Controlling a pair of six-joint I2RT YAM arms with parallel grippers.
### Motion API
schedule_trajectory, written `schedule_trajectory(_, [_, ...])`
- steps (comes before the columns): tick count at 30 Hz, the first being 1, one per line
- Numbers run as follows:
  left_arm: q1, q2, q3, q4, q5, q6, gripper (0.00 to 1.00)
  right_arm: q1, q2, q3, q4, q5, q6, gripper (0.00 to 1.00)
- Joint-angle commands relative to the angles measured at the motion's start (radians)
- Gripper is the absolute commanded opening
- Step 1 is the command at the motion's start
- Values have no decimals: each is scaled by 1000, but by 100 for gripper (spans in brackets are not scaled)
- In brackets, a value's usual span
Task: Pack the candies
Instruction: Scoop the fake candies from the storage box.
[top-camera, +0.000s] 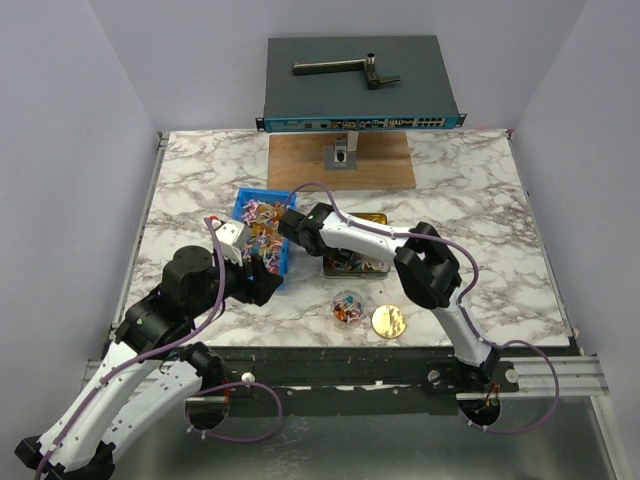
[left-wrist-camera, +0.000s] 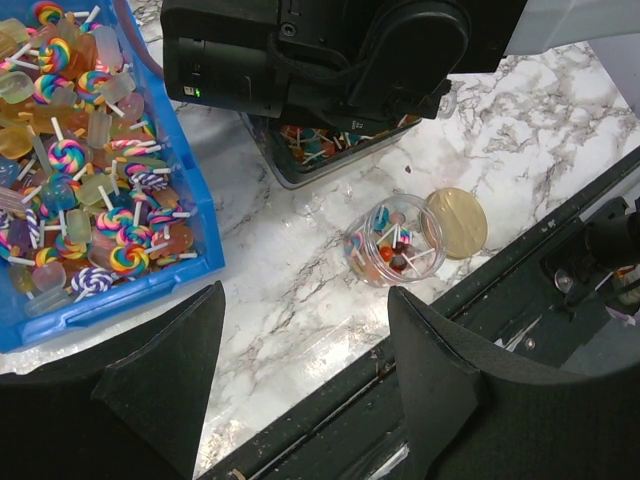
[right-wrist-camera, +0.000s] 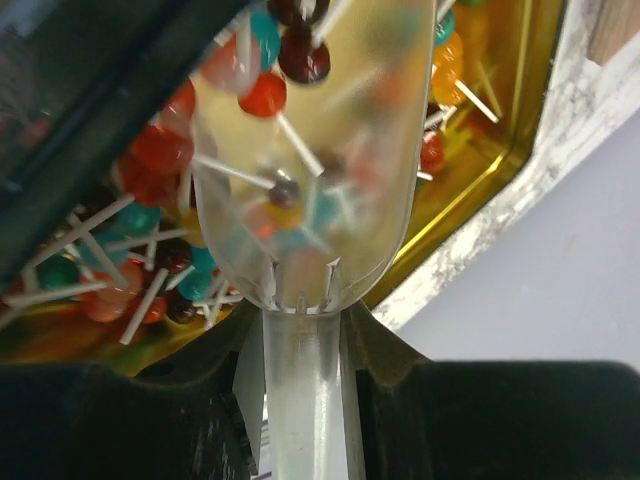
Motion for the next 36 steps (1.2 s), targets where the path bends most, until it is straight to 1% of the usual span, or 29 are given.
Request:
schedule_trajectory(1, [5,8,-14,11,-3,-1,68,21,9,-21,154,-155,-41,2])
schedule_trajectory(8, [5,16,-16,11,-12,-1,68,-1,-43,-79,292,-248,16,1])
schedule_trajectory(17, [5,32,-15,11,-18,0,68,-48,-170,-228,454,-346,63,1])
schedule_trajectory(22, [5,40,-14,12,-23,2,68,-80,-223,-300,510,-373,108,1])
schedule_trajectory(33, [5,54,-16,15,-19,5,68,-133,-375,-500,673,-435,140,1])
schedule_trajectory(36, [5,58,-16,17,-13,7,68,-141,-409,-534,691,-439,144,1])
